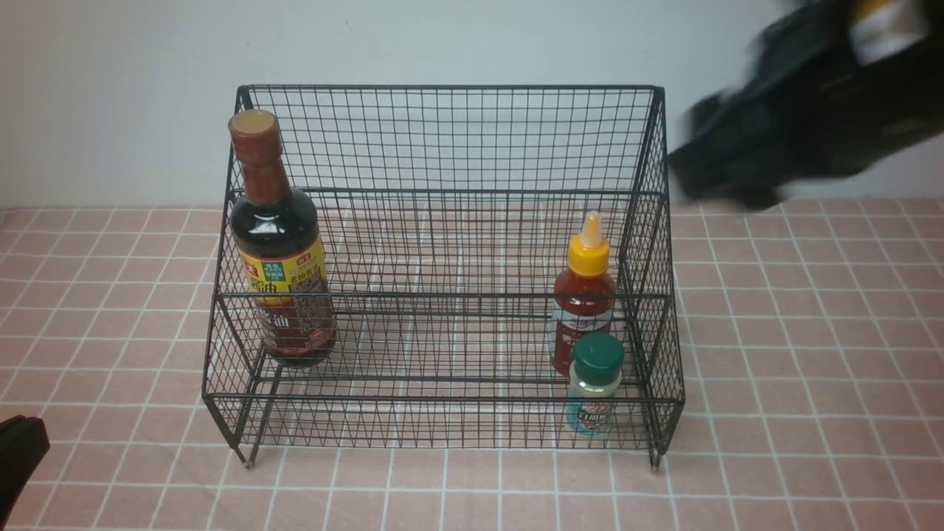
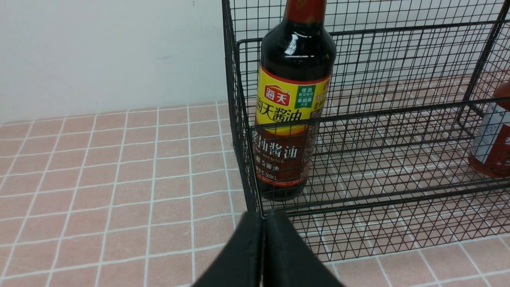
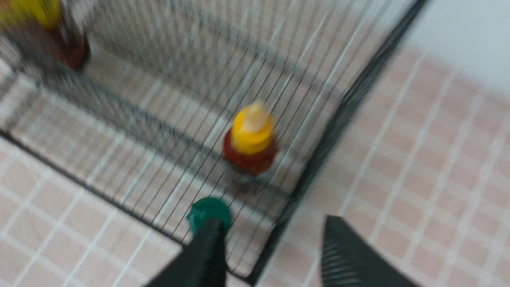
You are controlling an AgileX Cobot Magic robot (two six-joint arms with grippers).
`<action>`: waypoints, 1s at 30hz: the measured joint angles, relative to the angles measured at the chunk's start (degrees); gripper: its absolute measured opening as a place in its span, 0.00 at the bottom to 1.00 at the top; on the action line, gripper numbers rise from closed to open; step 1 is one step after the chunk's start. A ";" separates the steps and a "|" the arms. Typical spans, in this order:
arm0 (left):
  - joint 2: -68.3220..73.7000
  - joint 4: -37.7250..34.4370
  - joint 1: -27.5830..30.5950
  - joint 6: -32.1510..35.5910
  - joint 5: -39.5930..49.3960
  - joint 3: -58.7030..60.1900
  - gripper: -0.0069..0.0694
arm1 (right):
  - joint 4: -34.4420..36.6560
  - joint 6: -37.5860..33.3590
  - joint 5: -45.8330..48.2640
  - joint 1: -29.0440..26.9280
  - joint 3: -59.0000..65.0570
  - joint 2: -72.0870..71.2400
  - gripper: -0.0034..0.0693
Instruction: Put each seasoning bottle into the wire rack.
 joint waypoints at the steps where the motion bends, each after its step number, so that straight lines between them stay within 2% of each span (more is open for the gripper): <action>1: 0.00 0.00 0.00 0.00 0.00 0.00 0.08 | -2.49 0.42 0.15 0.00 0.32 -7.11 0.29; 4: 0.00 0.00 0.00 0.00 0.00 0.00 0.08 | -5.34 2.28 0.20 0.00 2.51 -15.93 0.13; 6: 0.00 0.00 0.00 0.00 0.00 0.00 0.08 | -6.54 3.41 -0.64 0.00 5.78 -22.98 0.08; 7: 0.00 0.00 0.00 0.00 0.00 0.00 0.08 | -7.81 4.49 -4.83 0.00 11.19 -31.66 0.05; 10: 0.00 0.00 0.00 0.00 -0.05 0.00 0.08 | -8.95 5.04 -11.89 0.00 19.24 -42.07 0.03; 13: 0.00 0.00 0.00 0.00 -0.40 0.00 0.08 | -12.98 5.78 -24.43 0.00 34.63 -59.32 0.03; 16: 0.00 0.00 0.00 0.00 -1.35 0.00 0.08 | -17.18 8.51 -30.60 0.00 45.67 -71.41 0.03; 20: 0.11 -0.27 0.00 0.00 -3.31 0.19 0.08 | -20.61 12.94 -31.99 0.00 53.49 -74.64 0.03; 30: 0.17 -2.41 0.00 0.00 -4.00 0.18 0.08 | -21.71 13.94 -42.18 0.00 54.39 -73.12 0.03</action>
